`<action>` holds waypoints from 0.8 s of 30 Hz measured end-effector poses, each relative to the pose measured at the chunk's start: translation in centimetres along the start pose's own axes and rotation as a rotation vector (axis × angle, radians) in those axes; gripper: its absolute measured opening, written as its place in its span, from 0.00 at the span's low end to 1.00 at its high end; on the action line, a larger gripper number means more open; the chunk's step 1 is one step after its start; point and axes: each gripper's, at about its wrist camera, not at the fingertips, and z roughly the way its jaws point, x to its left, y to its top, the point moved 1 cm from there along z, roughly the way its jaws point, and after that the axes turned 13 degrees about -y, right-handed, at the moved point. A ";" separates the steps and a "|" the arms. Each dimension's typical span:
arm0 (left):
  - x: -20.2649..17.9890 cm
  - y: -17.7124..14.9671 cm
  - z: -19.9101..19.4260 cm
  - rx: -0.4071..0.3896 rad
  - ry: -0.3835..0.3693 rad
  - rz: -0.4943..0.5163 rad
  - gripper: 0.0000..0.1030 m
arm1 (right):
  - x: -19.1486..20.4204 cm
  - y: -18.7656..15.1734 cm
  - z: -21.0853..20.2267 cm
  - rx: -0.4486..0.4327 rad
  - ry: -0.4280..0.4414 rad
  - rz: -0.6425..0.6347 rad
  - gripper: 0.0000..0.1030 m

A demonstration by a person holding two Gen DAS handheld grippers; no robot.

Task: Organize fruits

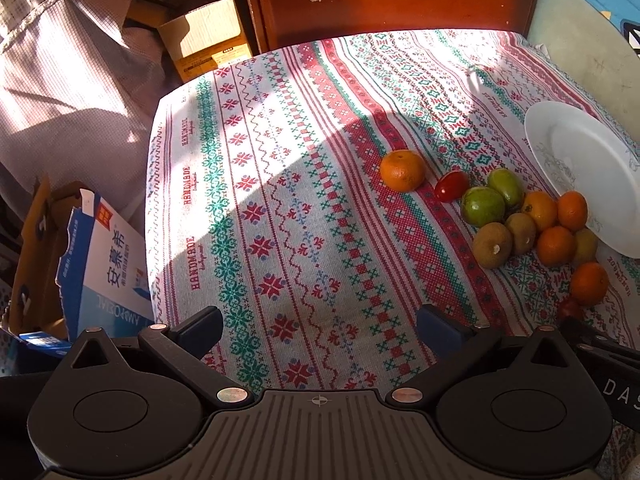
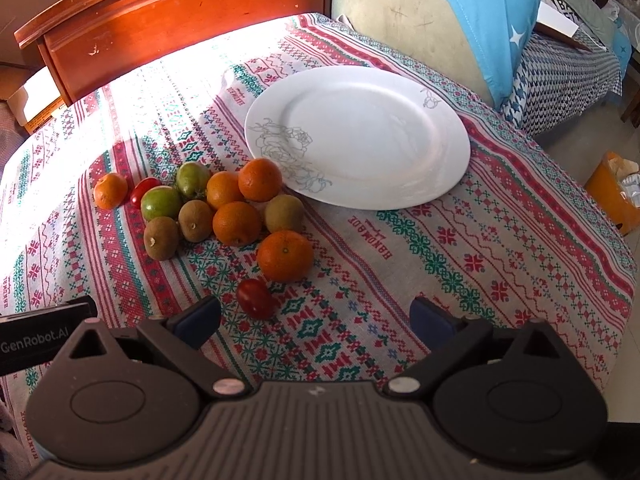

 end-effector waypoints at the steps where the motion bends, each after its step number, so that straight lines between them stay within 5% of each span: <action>1: -0.1 0.0 -0.1 -0.002 -0.001 0.004 1.00 | -0.1 0.0 0.0 0.000 0.001 0.001 0.96; 24: -0.9 -0.2 -0.4 -0.009 -0.005 0.031 1.00 | -0.8 0.1 -0.3 0.002 0.073 0.042 0.82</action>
